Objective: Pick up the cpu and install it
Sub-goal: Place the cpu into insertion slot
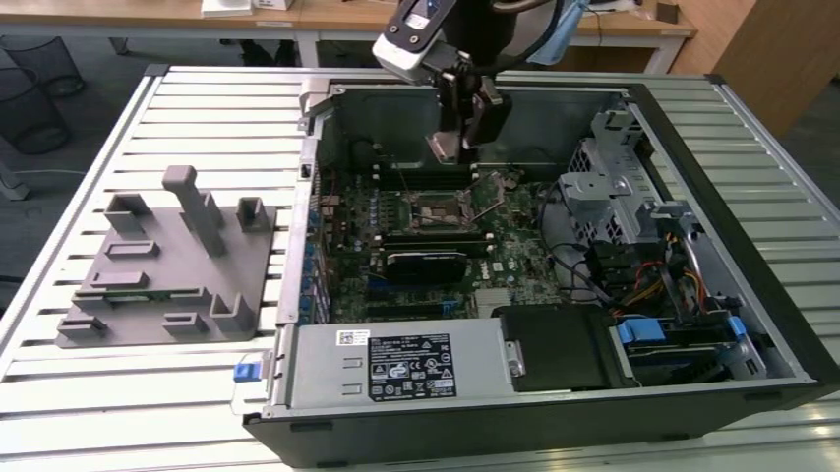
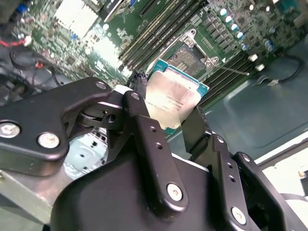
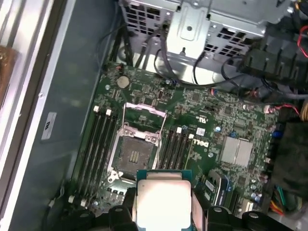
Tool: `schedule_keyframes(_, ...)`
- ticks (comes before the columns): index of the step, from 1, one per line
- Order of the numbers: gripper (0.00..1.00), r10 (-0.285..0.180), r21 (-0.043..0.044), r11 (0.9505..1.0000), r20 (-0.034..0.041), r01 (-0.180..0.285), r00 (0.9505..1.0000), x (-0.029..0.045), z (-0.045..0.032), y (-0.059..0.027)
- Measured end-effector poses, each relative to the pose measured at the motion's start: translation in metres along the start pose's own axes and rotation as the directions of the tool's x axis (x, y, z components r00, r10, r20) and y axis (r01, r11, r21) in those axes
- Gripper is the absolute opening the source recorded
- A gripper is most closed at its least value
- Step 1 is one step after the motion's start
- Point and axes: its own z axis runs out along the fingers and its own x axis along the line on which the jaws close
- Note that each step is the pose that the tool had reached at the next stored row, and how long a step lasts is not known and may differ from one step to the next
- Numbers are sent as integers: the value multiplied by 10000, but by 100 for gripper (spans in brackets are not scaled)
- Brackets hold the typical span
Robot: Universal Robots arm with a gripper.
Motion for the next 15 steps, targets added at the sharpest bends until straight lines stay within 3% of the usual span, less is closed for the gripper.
schedule_keyframes(4,54,719,0,9974,27,-719,9974,0,25,-1)
schedule_keyframes(11,54,1802,-6,9836,66,-1802,9836,9,66,-1)
schedule_keyframes(15,54,1831,-7,9831,66,-1831,9831,133,125,27)
